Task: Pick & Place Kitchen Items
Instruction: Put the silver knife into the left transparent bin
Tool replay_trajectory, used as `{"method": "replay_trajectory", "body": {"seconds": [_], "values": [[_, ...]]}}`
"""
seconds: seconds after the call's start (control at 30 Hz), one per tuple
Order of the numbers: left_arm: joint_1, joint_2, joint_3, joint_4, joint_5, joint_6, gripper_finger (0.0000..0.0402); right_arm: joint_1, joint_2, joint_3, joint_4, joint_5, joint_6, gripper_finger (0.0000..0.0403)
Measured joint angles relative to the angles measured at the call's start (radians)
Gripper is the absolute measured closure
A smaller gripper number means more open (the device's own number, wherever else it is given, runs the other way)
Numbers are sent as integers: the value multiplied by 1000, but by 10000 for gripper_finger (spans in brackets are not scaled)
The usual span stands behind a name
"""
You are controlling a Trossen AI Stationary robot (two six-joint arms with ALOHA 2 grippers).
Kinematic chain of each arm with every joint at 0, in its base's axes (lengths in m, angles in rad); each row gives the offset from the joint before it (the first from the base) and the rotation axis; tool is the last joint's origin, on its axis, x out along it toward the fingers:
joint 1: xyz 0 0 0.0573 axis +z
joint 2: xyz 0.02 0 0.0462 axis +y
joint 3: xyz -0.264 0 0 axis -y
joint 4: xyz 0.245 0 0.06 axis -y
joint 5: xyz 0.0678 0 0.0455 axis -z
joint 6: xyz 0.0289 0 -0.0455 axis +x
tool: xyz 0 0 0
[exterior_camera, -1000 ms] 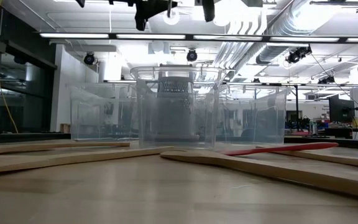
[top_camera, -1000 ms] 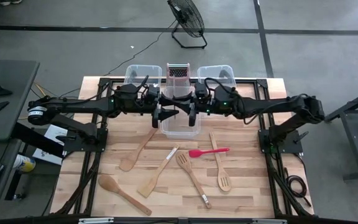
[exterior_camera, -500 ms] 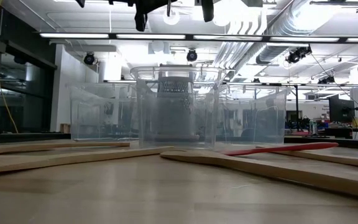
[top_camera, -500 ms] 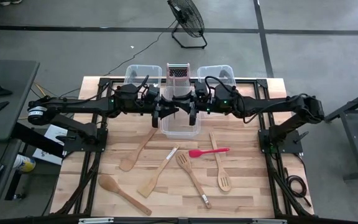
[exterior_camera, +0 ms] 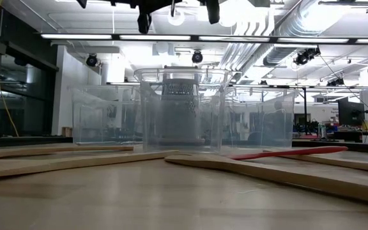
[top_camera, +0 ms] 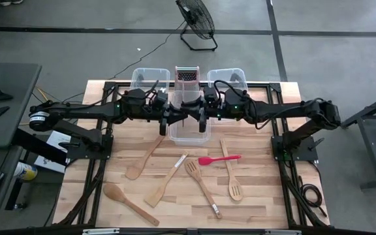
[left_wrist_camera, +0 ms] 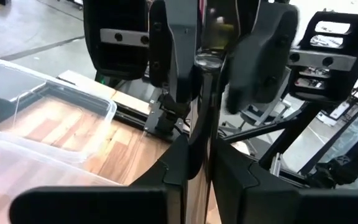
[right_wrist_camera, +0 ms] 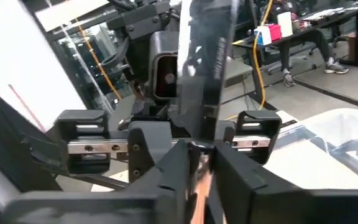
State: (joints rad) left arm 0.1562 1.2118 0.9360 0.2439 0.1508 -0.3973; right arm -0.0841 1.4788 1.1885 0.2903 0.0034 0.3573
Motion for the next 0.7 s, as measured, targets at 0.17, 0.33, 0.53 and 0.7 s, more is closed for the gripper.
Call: {"method": "replay_trajectory", "body": {"seconds": [0.17,0.33,0.53,0.7], "values": [[0,0,0,-18,-16,-1,361,-2,-15,0,-35,-9,3,259],[1,-7,0,-22,-88,1,361,-30,-74,1,-154,-6,13,231],[31,-59,0,-157,-242,-32,361,-70,-173,2,-354,-7,14,231],[117,-100,0,-346,-350,-87,361,-107,-249,2,-494,-2,12,232]]}}
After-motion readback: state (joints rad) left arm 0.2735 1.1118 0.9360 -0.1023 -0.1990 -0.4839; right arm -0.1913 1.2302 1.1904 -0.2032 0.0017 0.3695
